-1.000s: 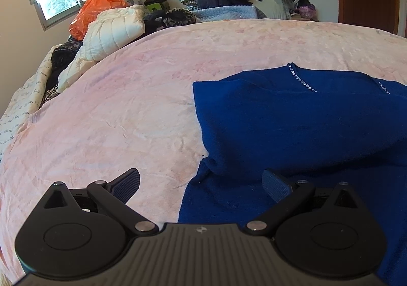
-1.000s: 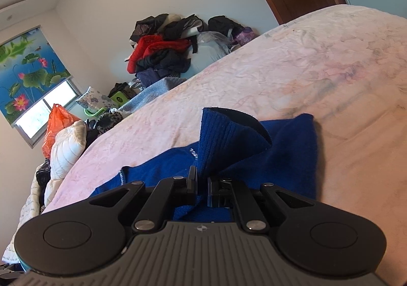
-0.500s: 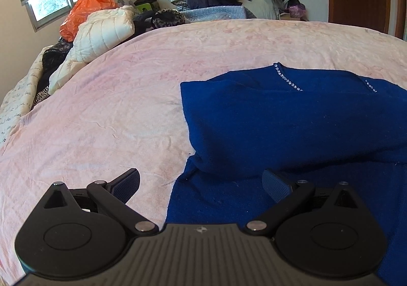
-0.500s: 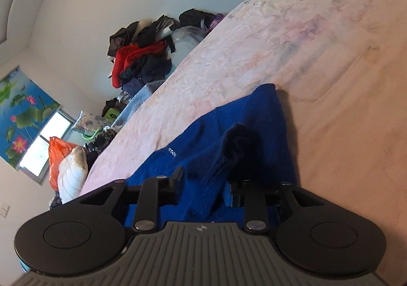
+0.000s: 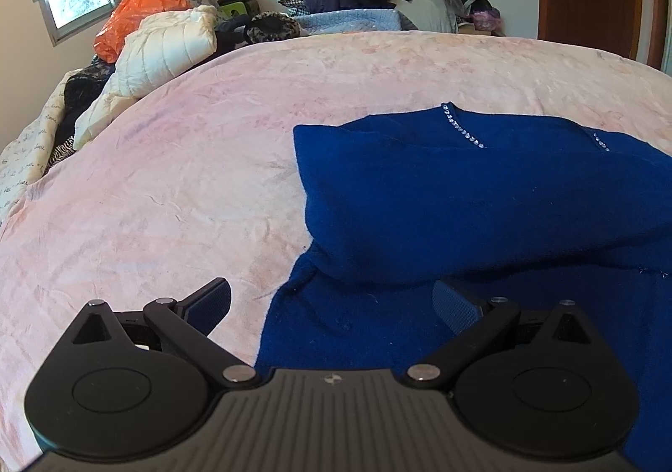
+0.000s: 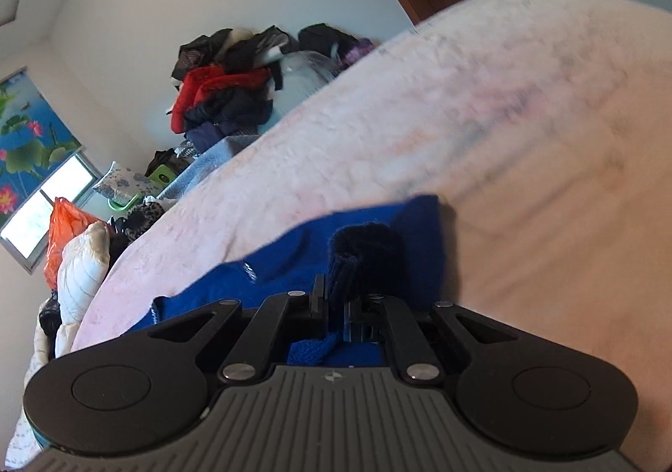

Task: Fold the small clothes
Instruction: 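Lower the held sleeve onto the sweater body with the right gripper, then open the right gripper to release the folded sleeve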

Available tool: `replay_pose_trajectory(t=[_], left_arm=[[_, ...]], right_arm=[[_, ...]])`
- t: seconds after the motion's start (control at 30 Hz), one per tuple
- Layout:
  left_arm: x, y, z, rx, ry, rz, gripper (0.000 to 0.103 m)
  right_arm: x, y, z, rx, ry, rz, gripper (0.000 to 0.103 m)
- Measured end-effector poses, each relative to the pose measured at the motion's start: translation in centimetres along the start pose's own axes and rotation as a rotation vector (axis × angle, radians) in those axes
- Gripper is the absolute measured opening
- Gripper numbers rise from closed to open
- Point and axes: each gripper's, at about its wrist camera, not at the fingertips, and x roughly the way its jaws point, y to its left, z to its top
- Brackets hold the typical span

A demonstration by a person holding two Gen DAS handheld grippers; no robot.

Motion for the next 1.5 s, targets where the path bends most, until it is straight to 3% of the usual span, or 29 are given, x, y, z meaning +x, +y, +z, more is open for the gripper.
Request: replay_pose_trajectory(t=[0.03,0.23,0.4,0.63,0.77,0.87,1.27,1.43,1.5], left_arm=[[-0.1,-0.2,-0.1,0.0,0.001,-0.01,0.103],[-0.1,-1.0,-1.3,0.016,0.011,-0.035,0.103],[0.5,-1.3,-2.1,0.023,0.036,-0.044,0.103],[1.0,-0.9,-2.9,0.009,0.059,-0.06,0.103],[1.1,-0.6,-3.6,-0.012,0.048,-0.068,0.103],[1.1,-0.5,-4.1,-0.033,0.029,-0.074,0.103],[0.7,-0.8,-6.0,-0.052,-0.091,-0.059,0.103],[0.5,-1.3,-6.2,-0.033,-0.12,-0.034,0.103],[0.5,-1.5,-6.3,-0.027,-0.129,-0.025,0.103]], right_arm=[[0.0,-0.4,-0.3,0.015,-0.001,0.001,0.019],[-0.4,-0.9,-0.6,0.027,-0.002,-0.001,0.018],[-1.8,0.3,-1.3,-0.059,-0.034,-0.049,0.033],[-2.3,0.7,-2.0,-0.111,-0.047,-0.09,0.03],[-2.2,-0.3,-2.3,-0.074,-0.061,-0.091,0.014],[-2.4,-0.9,-2.4,-0.041,-0.066,-0.071,0.013],[-2.6,-1.5,-2.6,0.0,-0.069,-0.035,0.013],[-2.6,-1.7,-2.6,-0.008,-0.066,-0.013,0.021],[-2.7,-1.5,-2.7,-0.017,-0.065,0.003,0.029]])
